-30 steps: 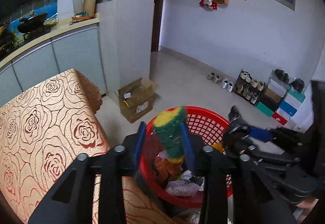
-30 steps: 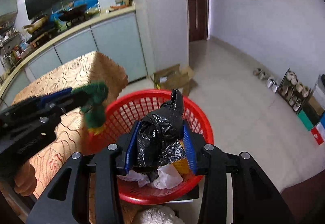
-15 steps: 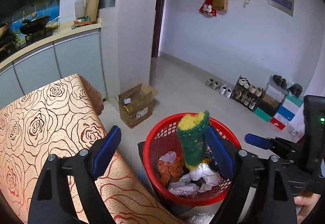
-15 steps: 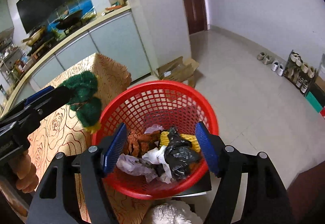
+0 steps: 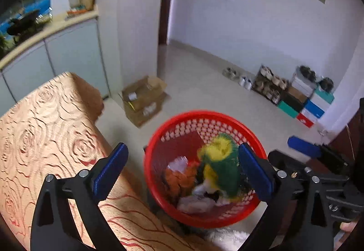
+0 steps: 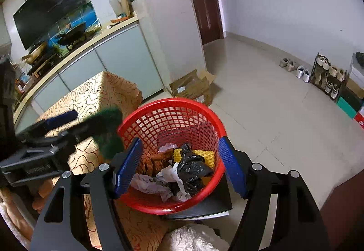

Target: Collect trash

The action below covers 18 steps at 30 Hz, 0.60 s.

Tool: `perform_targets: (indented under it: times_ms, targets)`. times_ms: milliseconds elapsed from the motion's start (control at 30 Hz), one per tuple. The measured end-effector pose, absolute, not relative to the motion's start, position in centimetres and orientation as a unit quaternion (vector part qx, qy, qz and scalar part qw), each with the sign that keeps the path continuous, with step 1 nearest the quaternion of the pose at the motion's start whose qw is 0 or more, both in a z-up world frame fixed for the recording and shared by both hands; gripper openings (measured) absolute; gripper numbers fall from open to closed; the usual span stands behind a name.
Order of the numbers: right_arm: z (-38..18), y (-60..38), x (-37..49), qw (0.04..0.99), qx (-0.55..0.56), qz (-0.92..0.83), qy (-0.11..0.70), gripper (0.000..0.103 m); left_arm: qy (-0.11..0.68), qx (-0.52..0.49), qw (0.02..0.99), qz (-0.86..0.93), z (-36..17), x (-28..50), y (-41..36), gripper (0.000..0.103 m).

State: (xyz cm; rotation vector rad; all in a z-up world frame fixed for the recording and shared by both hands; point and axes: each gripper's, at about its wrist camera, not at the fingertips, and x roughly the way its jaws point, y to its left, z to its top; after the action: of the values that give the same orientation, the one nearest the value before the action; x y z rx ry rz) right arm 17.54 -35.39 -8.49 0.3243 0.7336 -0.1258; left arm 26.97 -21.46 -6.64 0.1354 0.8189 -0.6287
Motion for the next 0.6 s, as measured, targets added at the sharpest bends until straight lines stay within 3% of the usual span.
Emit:
perform_targets:
  times_ms: [300,600]
  targets:
    - [-7.8,-36.3,16.6,0.922,0.158,-0.078,0.345,0.067,0.451,0.012,0.837,-0.31,-8.7,28.5,-20.4,0.094]
    - [-7.4,-36.5,16.2,0.924,0.16,-0.08,0.339,0.067,0.427,0.102,0.859,-0.262,-8.9,28.0,-21.4,0.093]
